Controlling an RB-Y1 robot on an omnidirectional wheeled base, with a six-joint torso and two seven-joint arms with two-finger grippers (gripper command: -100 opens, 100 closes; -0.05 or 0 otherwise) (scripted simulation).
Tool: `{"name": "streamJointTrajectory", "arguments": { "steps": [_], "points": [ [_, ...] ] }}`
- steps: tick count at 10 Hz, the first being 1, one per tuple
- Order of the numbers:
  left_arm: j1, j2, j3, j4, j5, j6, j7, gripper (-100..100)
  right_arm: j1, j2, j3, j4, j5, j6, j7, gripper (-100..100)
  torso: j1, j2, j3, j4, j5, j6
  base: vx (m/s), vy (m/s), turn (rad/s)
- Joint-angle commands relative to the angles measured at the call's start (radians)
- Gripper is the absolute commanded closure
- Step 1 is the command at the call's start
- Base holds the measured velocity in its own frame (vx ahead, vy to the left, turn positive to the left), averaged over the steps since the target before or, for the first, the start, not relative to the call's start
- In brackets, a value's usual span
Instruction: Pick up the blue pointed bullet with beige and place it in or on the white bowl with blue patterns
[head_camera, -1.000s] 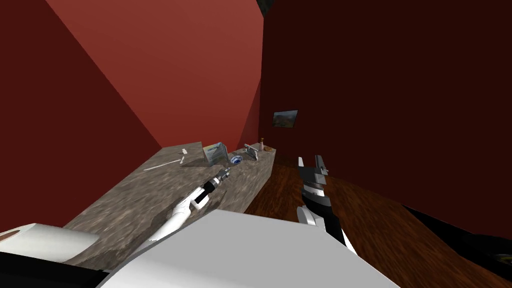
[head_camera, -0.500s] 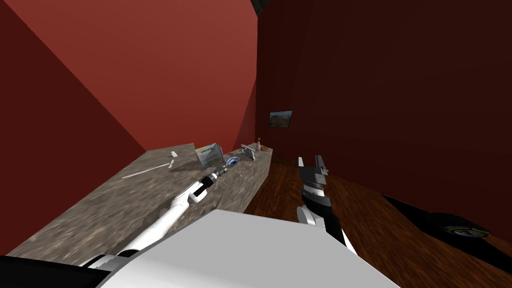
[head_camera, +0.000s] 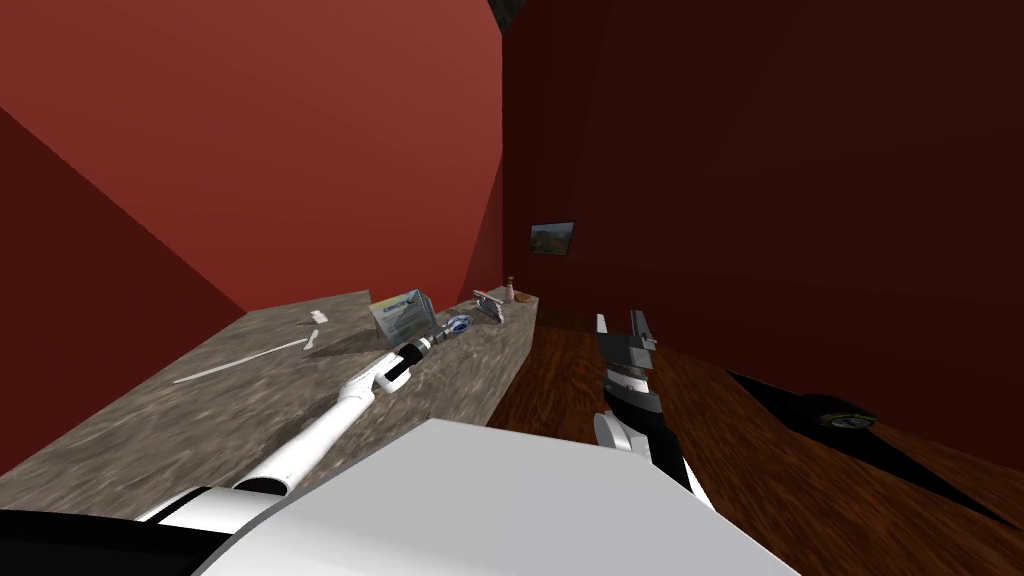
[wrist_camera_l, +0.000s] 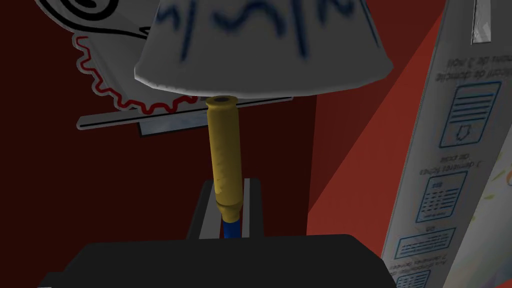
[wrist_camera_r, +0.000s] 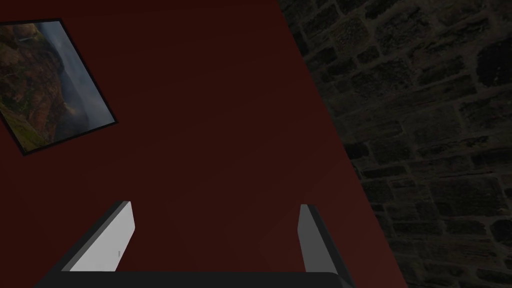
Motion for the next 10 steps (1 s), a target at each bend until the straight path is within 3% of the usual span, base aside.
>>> {"name": "streamJointTrajectory", "arguments": {
  "steps": [1,2,3,4,8,9,10],
  "points": [
    [-0.017,0.032,0.0,0.002,0.005,0.022,0.034,100,0.0,0.0,0.0,0.0,0.0,0.0,0.0,0,0.0,0.0,0.0,0.0,0.0,0.0,0.029,-0.005,-0.092],
    [-0.025,0.047,0.001,0.004,0.007,0.034,0.049,100,0.0,0.0,0.0,0.0,0.0,0.0,0.0,0,0.0,0.0,0.0,0.0,0.0,0.0,0.029,0.002,-0.123],
    [-0.021,0.037,-0.001,0.001,0.004,0.028,0.038,100,0.0,0.0,0.0,0.0,0.0,0.0,0.0,0,0.001,-0.001,-0.001,0.0,0.0,0.0,0.004,0.001,-0.022],
    [-0.023,0.038,0.0,-0.001,0.005,0.032,0.041,-100,0.0,0.0,0.0,0.0,0.0,0.0,0.0,0,0.001,0.001,0.0,-0.001,0.001,-0.001,0.0,0.0,0.0],
    [-0.023,0.038,0.0,-0.001,0.005,0.031,0.041,-100,0.0,0.0,0.0,0.0,0.0,0.0,0.0,0,0.001,0.002,0.001,0.0,0.001,-0.001,0.0,0.0,0.0],
    [-0.023,0.038,0.0,-0.001,0.005,0.031,0.041,0,0.0,0.0,0.0,0.0,0.0,0.0,0.0,0,0.001,0.002,0.001,0.0,0.001,-0.001,0.0,0.0,0.0],
    [-0.027,0.074,-0.003,-0.01,0.012,0.043,0.071,-100,0.0,0.0,0.0,0.0,0.0,0.0,0.0,0,0.001,0.002,0.001,0.0,0.001,-0.001,-0.018,-0.022,-0.036]
  ]
}}
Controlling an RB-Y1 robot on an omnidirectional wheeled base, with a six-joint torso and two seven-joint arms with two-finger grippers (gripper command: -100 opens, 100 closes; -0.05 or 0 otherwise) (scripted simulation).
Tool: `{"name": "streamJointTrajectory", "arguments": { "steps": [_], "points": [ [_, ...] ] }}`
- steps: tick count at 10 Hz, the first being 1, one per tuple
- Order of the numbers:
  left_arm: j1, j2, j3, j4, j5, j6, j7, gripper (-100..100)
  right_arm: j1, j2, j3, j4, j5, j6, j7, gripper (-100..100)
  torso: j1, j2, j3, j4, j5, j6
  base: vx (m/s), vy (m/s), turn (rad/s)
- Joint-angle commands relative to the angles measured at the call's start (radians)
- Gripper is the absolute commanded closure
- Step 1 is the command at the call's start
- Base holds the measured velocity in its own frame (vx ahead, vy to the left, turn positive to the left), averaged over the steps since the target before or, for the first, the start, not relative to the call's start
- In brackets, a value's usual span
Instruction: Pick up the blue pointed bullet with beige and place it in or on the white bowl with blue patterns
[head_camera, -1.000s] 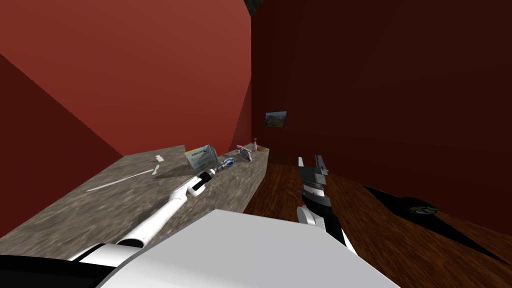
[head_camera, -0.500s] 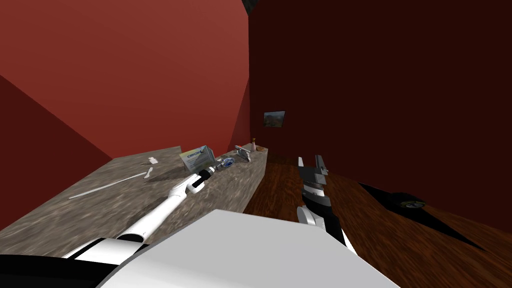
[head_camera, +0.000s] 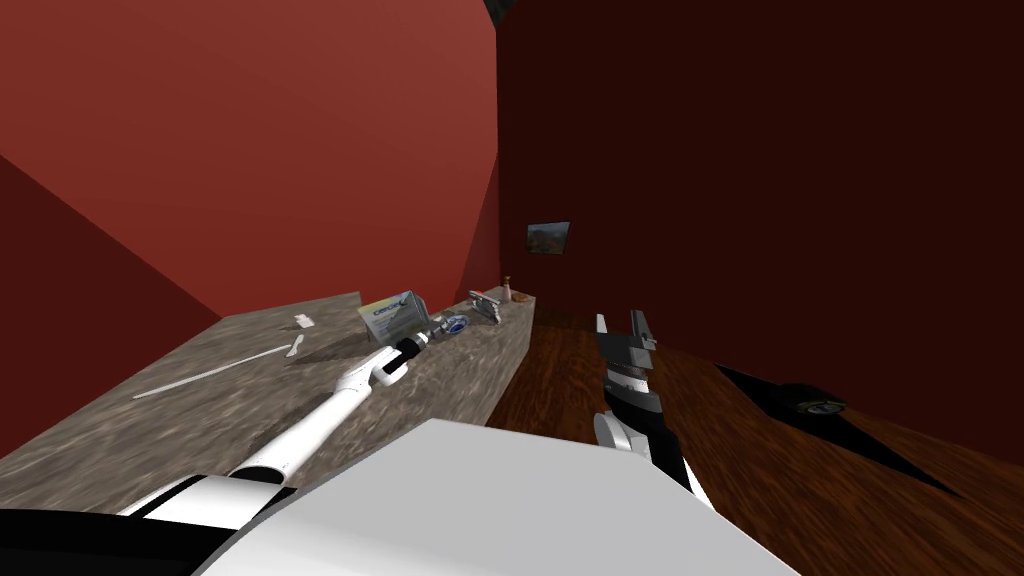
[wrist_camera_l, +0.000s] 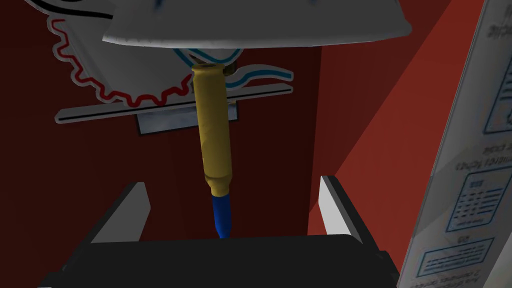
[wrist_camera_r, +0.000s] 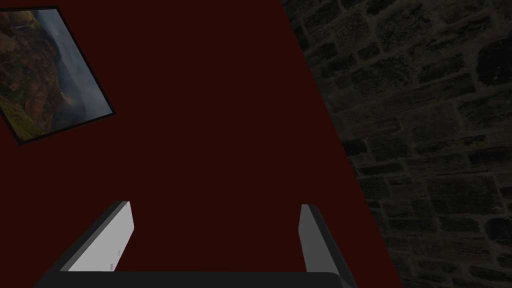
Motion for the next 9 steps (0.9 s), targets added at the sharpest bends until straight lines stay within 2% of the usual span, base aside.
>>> {"name": "streamJointTrajectory", "arguments": {
  "steps": [1,8,9],
  "points": [
    [-0.006,0.036,-0.003,-0.007,0.008,0.012,0.032,-100,0.0,0.0,0.0,0.0,0.0,0.0,0.0,0,0.0,0.0,0.0,0.0,0.0,0.0,-0.029,-0.036,-0.031],
    [-0.021,0.162,-0.012,-0.037,0.035,0.052,0.136,-100,0.0,0.0,0.0,0.0,0.0,0.0,0.0,0,-0.001,0.001,0.001,0.0,0.0,0.0,-0.028,-0.033,-0.022],
    [-0.023,0.15,-0.013,-0.031,0.032,0.048,0.125,-100,0.0,0.0,0.0,0.0,0.0,0.0,0.0,0,-0.001,0.001,0.0,0.0,0.0,0.0,-0.01,-0.014,-0.002]
  ]
}}
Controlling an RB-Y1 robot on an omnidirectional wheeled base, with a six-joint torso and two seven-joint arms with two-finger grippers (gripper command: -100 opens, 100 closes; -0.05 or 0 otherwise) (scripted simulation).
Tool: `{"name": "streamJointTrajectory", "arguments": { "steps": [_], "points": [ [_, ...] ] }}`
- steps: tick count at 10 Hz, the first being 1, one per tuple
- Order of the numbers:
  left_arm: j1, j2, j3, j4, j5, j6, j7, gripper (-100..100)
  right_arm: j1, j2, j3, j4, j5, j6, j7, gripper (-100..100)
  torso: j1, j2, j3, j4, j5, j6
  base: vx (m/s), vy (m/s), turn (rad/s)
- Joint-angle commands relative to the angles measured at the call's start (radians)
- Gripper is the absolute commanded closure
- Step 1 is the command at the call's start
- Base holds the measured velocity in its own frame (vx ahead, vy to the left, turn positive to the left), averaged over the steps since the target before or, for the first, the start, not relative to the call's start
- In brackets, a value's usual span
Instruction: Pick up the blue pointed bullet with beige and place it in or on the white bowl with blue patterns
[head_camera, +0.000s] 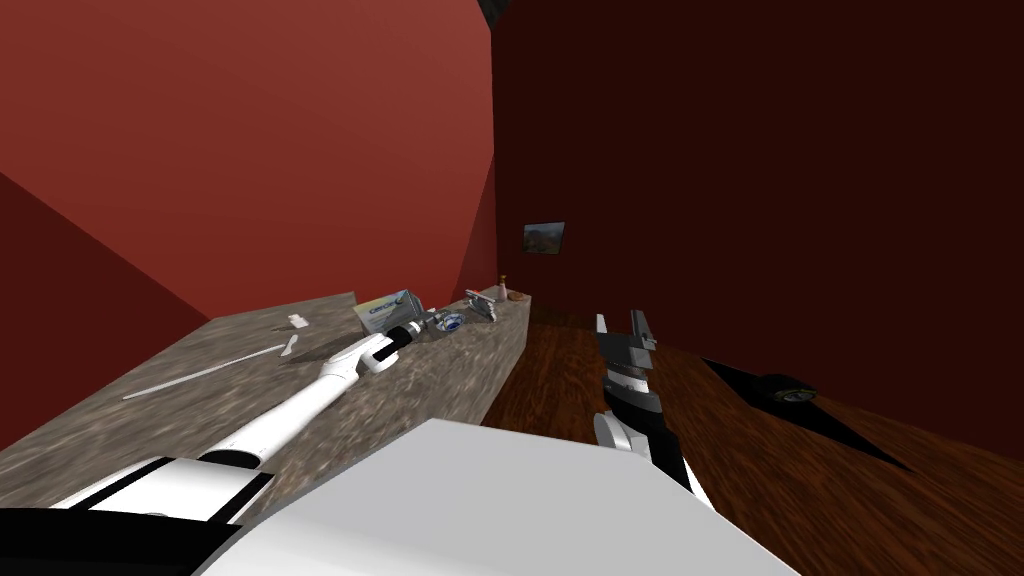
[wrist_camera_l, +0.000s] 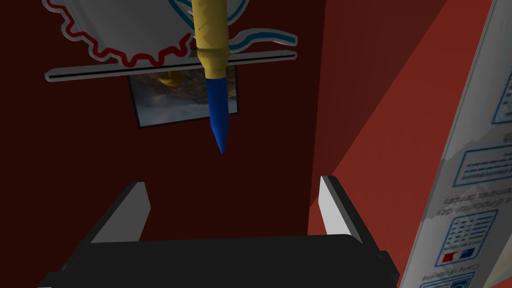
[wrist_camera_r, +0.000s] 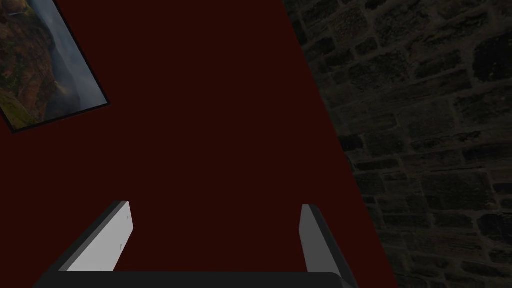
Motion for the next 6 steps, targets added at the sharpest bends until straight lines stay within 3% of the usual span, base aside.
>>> {"name": "streamJointTrajectory", "arguments": {
  "steps": [1,6],
  "points": [
    [0.0,0.0,0.0,0.0,0.0,0.0,0.0,0,0.0,0.0,0.0,0.0,0.0,0.0,0.0,0,0.0,0.0,0.0,0.0,0.0,0.0,0.0,0.0,0.0],
    [0.0,0.0,0.0,0.0,0.0,0.0,0.0,0,0.0,0.0,0.0,0.0,0.0,0.0,0.0,0,0.001,-0.001,-0.001,0.0,0.0,0.0,0.0,0.0,0.0]
  ]
}}
